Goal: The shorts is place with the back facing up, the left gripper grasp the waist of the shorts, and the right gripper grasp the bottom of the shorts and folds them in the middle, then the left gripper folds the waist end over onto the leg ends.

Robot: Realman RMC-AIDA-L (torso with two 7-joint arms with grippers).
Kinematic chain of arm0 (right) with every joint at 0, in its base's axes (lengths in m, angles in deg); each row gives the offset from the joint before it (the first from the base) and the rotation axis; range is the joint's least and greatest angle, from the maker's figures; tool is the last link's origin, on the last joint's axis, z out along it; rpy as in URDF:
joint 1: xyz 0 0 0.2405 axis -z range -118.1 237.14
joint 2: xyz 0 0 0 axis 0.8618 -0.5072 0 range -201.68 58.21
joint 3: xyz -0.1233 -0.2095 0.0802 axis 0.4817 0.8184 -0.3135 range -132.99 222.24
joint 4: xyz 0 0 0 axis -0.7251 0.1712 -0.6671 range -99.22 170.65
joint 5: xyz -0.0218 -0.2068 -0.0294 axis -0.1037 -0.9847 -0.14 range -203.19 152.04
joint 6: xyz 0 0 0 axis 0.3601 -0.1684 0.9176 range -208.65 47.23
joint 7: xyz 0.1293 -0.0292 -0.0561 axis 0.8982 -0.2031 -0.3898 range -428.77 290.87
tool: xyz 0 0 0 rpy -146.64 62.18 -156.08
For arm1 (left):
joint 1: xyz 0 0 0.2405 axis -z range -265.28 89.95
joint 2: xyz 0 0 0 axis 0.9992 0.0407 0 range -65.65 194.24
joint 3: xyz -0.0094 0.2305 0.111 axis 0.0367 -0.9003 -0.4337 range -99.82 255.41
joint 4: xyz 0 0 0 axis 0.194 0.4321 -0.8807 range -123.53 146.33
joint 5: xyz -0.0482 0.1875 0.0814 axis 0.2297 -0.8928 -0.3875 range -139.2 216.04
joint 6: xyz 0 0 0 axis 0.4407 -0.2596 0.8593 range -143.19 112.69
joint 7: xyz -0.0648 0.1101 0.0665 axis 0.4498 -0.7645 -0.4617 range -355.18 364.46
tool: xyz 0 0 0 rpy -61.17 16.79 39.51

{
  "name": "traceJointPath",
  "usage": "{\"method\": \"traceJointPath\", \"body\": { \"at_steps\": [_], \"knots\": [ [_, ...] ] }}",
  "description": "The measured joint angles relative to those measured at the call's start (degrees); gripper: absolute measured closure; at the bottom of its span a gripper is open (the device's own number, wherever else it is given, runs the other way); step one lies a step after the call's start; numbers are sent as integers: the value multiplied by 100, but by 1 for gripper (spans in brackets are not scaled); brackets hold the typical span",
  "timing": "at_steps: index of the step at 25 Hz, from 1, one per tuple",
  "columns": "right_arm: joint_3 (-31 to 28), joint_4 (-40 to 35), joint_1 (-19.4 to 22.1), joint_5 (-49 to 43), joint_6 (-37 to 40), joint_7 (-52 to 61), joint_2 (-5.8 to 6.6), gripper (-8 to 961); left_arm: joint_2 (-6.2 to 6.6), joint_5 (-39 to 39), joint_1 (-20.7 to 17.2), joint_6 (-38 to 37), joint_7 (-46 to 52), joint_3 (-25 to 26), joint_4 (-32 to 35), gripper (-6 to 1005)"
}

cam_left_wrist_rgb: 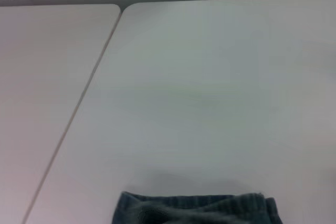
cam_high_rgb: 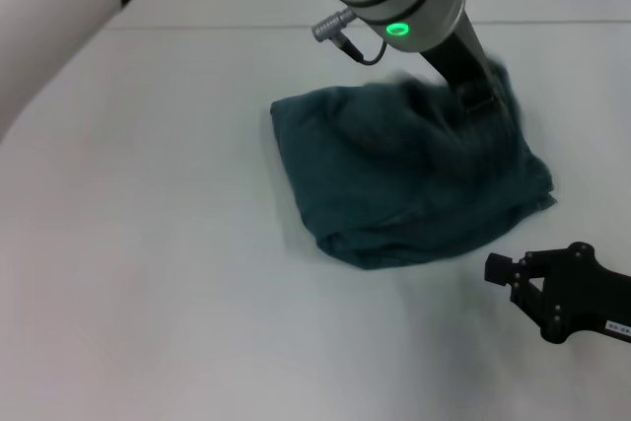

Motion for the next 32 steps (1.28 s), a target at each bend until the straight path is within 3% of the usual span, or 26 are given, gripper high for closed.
{"method": "traceJointPath", "body": {
  "at_steps": [7,12,18,22,24,27,32],
  "knots": [
    [5,7,-81,-55,24,5,-39,926,17,-99,-46,219,33,-100,6,664],
    [-61,-33,-104,-22,59,94,-26,923,35,-164,-678,395,-42,23,885,534],
    [-212,-606,-49,-44,288,592,-9,919,32,626,-2296,385,-713,222,2453,292],
    [-219,-932,-68,-49,403,897,2,916,4,2124,-3656,261,-1971,584,2826,115],
    [-218,-1024,-116,-50,458,970,4,915,2,2931,-4194,30,-2724,837,2626,101],
    [-162,-1060,-193,-62,491,985,-29,913,2,3953,-4695,-628,-3896,1432,1736,80],
    [-28,-1011,-321,-211,544,897,-111,881,37,4780,-5055,-2019,-5879,2749,-352,72]
  ]
}}
